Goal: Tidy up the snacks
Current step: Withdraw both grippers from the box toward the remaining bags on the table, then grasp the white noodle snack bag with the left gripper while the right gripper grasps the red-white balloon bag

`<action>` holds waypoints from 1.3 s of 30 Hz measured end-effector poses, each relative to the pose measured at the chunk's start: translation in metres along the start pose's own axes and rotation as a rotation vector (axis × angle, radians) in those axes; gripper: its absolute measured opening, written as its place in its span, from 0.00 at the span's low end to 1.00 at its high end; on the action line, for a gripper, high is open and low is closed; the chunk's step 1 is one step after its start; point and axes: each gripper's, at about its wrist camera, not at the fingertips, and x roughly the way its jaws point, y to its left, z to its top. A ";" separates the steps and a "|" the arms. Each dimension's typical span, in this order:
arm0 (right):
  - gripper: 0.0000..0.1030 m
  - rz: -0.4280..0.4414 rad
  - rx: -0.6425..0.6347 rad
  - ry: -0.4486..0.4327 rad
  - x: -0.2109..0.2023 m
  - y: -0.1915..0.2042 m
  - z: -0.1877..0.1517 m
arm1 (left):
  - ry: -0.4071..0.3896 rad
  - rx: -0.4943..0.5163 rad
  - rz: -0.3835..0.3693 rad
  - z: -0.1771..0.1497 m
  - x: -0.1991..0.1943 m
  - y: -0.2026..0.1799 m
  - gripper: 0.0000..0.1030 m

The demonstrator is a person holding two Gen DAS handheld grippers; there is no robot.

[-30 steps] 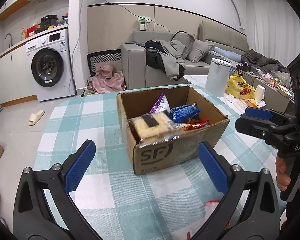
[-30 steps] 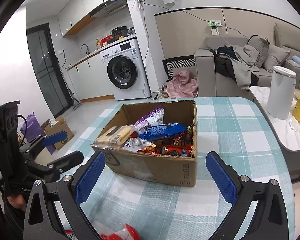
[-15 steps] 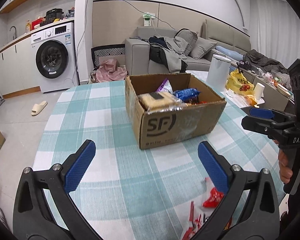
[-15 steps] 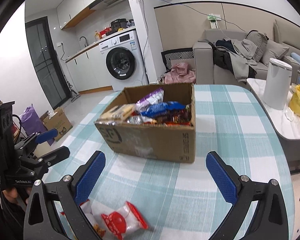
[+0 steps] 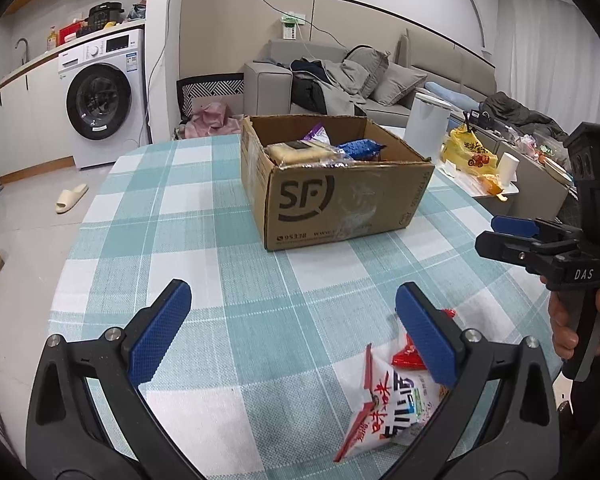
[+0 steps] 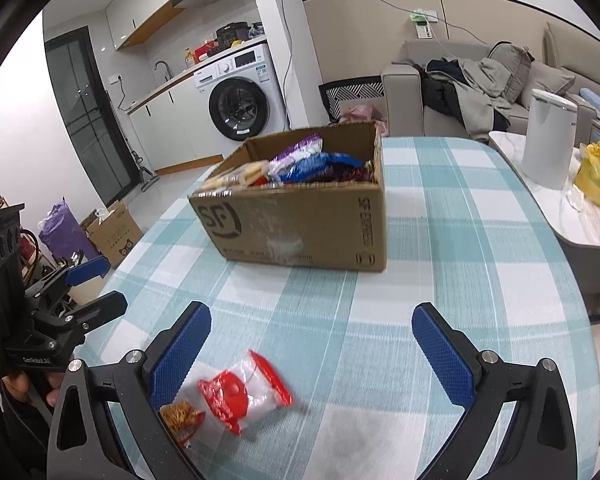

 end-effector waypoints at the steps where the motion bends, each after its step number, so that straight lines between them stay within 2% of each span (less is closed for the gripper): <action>1: 0.99 -0.001 0.003 0.007 0.001 0.000 -0.003 | 0.003 0.000 -0.001 -0.002 0.000 -0.001 0.99; 17: 0.99 0.019 -0.064 0.118 0.020 0.013 -0.035 | 0.088 0.039 -0.055 -0.031 0.005 -0.020 0.99; 25: 0.99 0.027 -0.112 0.177 0.030 0.020 -0.052 | 0.118 0.092 -0.095 -0.042 0.006 -0.036 0.99; 34: 0.99 0.019 -0.175 0.232 0.043 0.030 -0.061 | 0.174 0.144 -0.145 -0.057 0.014 -0.050 0.99; 39: 0.99 0.007 -0.186 0.245 0.051 0.032 -0.062 | 0.218 0.155 -0.147 -0.062 0.023 -0.053 0.99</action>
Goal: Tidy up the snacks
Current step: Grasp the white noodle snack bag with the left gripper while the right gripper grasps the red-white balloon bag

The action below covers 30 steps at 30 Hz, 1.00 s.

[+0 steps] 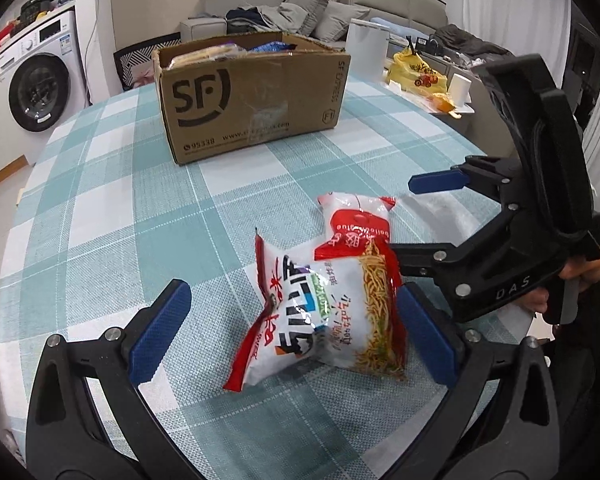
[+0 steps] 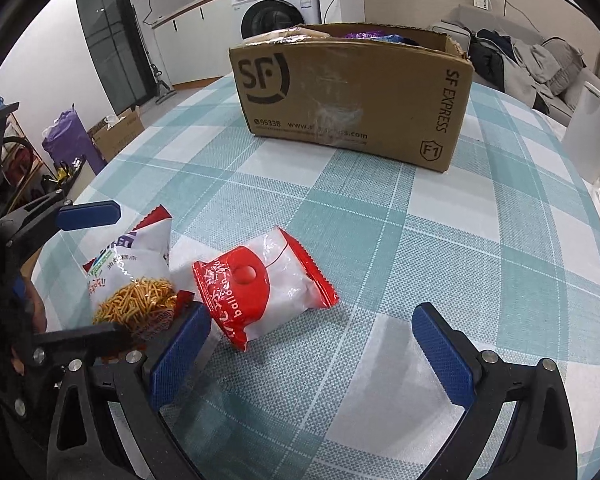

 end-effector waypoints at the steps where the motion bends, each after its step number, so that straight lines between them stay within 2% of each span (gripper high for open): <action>1: 0.99 0.001 0.003 0.003 0.002 0.000 0.001 | 0.011 -0.005 0.000 0.000 0.002 0.001 0.99; 4: 0.99 0.014 0.012 0.002 0.005 0.000 0.005 | 0.035 -0.025 -0.010 -0.001 0.007 0.005 0.98; 7: 0.99 0.005 -0.008 -0.004 0.008 0.003 0.009 | 0.041 -0.043 -0.032 -0.002 0.009 0.009 0.90; 9: 0.98 0.004 -0.021 -0.010 0.009 0.007 0.009 | 0.045 -0.051 -0.053 -0.002 0.010 0.011 0.73; 11: 0.95 0.008 -0.031 -0.013 0.010 0.009 0.010 | 0.049 -0.058 -0.068 -0.003 0.011 0.013 0.66; 13: 0.81 0.026 -0.035 -0.018 0.010 0.011 0.010 | 0.039 -0.066 -0.080 -0.002 0.011 0.015 0.63; 15: 0.75 0.027 -0.037 -0.024 0.011 0.011 0.010 | 0.031 -0.072 -0.085 -0.001 0.010 0.017 0.59; 17: 0.69 0.025 -0.029 -0.035 0.010 0.010 0.010 | 0.024 -0.080 -0.090 -0.001 0.010 0.019 0.58; 19: 0.55 0.035 -0.024 -0.039 0.009 0.008 0.010 | 0.019 -0.091 -0.091 0.000 0.010 0.022 0.58; 20: 0.52 0.037 -0.022 -0.041 0.009 0.008 0.010 | 0.017 -0.097 -0.091 0.001 0.011 0.024 0.58; 30: 0.49 0.047 0.037 -0.099 -0.003 -0.009 0.011 | -0.039 -0.164 -0.065 0.005 0.002 0.042 0.58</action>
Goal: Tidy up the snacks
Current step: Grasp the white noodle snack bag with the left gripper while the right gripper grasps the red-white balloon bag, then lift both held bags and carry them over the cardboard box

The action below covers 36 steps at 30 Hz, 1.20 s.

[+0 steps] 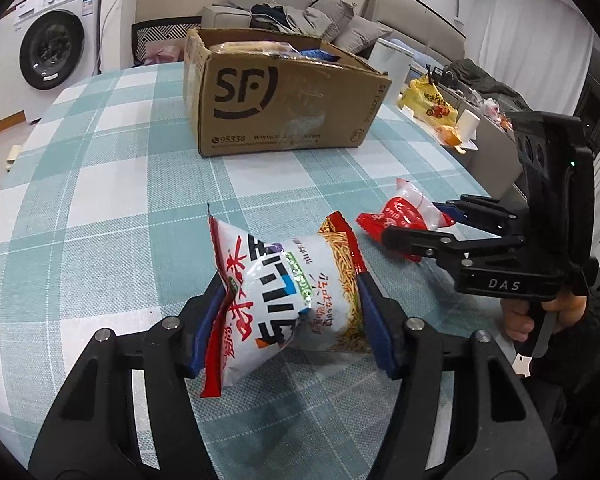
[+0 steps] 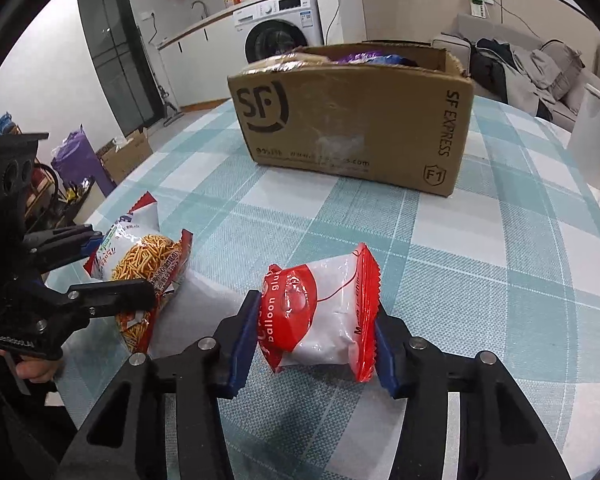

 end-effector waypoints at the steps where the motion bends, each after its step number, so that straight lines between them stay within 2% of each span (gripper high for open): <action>1: 0.49 0.000 0.005 -0.010 -0.002 -0.001 0.001 | -0.006 -0.003 0.006 0.001 -0.001 0.001 0.58; 23: 0.49 0.003 0.022 -0.107 -0.033 -0.003 0.015 | -0.081 -0.028 0.039 0.022 -0.009 0.004 0.58; 36: 0.49 -0.008 0.027 -0.187 -0.058 -0.005 0.036 | -0.165 -0.011 0.071 0.058 -0.021 -0.004 0.58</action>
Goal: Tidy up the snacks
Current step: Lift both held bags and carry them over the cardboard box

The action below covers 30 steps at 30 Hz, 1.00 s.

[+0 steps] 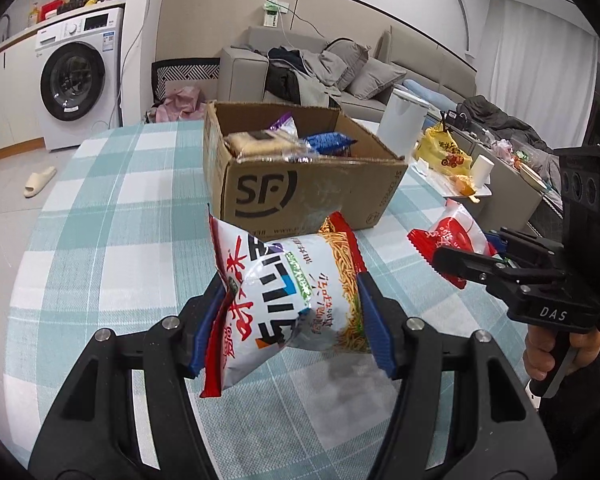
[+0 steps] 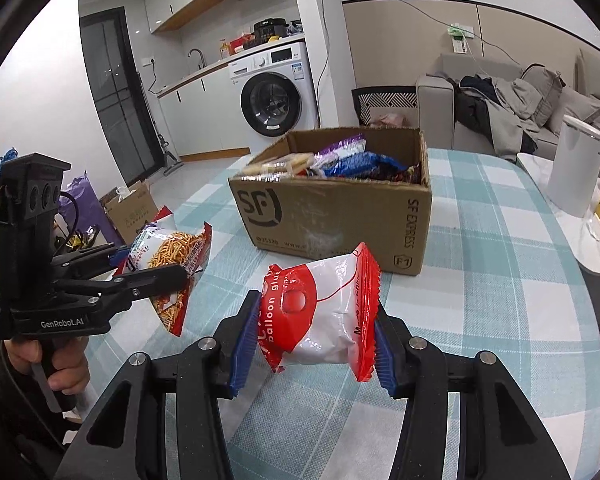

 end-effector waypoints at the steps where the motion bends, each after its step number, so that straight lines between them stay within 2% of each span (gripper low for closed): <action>1: 0.49 -0.001 0.001 -0.007 -0.002 0.000 0.002 | -0.005 0.000 0.003 0.003 0.000 0.000 0.58; 17: 0.49 -0.004 0.019 -0.094 -0.028 0.000 0.035 | -0.084 0.037 0.006 0.050 -0.009 -0.018 0.58; 30: 0.49 0.004 0.013 -0.117 -0.025 0.000 0.058 | -0.124 0.033 0.021 0.080 -0.007 -0.019 0.58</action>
